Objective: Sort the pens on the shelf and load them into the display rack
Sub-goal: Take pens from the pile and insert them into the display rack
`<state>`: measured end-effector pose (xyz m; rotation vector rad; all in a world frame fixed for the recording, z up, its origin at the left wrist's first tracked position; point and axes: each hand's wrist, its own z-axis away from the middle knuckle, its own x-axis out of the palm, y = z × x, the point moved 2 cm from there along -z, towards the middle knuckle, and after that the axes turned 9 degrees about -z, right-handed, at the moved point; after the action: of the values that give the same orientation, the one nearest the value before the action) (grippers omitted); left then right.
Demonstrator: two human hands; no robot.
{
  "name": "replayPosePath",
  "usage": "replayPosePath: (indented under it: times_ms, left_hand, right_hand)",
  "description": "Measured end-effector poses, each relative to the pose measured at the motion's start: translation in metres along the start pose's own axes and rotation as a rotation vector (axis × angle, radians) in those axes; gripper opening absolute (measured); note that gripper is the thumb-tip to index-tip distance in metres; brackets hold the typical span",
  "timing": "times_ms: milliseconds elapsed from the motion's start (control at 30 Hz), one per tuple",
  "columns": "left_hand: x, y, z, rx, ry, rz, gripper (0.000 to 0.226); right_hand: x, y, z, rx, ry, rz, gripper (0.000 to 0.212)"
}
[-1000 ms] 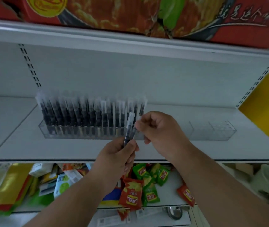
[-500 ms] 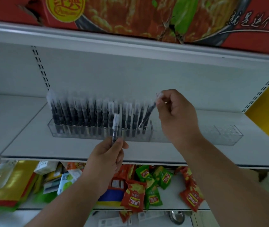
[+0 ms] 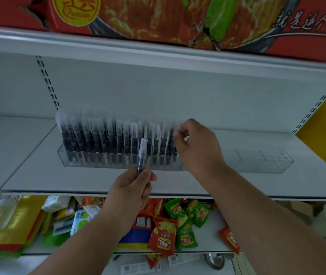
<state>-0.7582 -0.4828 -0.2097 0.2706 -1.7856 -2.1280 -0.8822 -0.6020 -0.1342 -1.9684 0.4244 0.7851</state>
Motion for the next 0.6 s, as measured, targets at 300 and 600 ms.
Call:
replayPosePath:
  times_ms: [300,600]
  left_hand:
    - [0.016,0.008,-0.007,0.05,-0.177,-0.156,0.032]
    - [0.024,0.016,-0.015,0.108,-0.255,-0.266,0.042]
  right_hand:
    - [-0.001,-0.003,0.014,0.079,-0.209,-0.37,0.014]
    - [-0.023,0.004,0.017,0.203,-0.151,-0.987,0.008]
